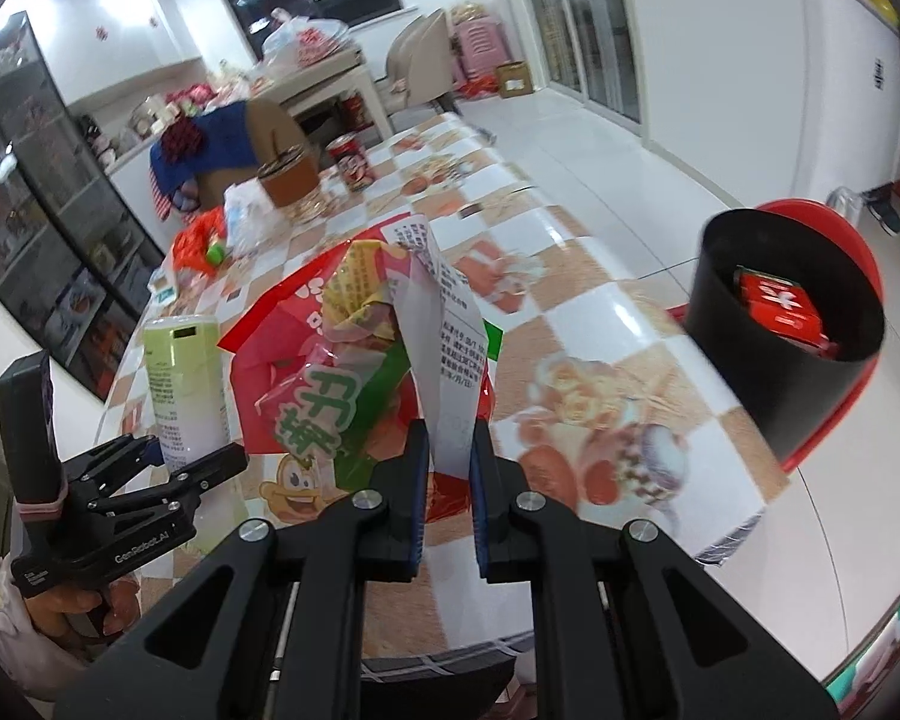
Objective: Collect trash
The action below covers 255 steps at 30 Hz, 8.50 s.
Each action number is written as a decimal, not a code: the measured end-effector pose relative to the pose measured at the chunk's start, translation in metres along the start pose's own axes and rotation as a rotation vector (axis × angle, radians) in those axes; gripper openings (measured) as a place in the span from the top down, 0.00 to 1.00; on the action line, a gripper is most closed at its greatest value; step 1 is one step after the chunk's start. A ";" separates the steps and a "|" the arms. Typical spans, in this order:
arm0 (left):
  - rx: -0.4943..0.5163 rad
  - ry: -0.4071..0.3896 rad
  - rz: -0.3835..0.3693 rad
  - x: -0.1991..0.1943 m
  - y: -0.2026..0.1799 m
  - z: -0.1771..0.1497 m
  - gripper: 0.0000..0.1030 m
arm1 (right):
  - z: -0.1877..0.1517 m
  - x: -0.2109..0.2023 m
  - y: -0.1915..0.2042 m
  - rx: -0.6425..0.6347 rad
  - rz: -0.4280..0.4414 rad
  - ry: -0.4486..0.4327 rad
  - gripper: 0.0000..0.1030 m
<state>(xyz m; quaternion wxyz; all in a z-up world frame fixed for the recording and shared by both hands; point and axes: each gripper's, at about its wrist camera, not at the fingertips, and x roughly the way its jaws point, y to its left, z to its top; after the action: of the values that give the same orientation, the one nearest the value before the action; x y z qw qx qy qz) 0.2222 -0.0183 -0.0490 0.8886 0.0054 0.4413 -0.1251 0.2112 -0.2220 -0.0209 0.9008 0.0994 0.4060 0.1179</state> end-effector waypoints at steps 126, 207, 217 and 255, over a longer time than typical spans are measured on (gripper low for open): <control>0.230 -0.187 -0.056 -0.016 -0.123 0.058 0.00 | 0.006 -0.061 -0.095 0.184 -0.257 -0.243 0.00; 0.025 -0.491 0.192 -0.088 -0.026 -0.076 0.00 | -0.091 -0.073 0.073 -0.108 -0.394 -0.532 0.00; 0.025 -0.491 0.193 -0.088 -0.025 -0.076 0.00 | -0.091 -0.072 0.076 -0.107 -0.391 -0.532 0.00; 0.024 -0.489 0.195 -0.088 -0.026 -0.077 0.00 | -0.092 -0.071 0.077 -0.103 -0.386 -0.530 0.00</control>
<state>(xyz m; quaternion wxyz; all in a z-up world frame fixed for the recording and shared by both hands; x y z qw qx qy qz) 0.1050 -0.0149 -0.0242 0.9766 0.0279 0.2091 -0.0416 0.0858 -0.1614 -0.0090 0.9846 0.0023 0.1627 -0.0647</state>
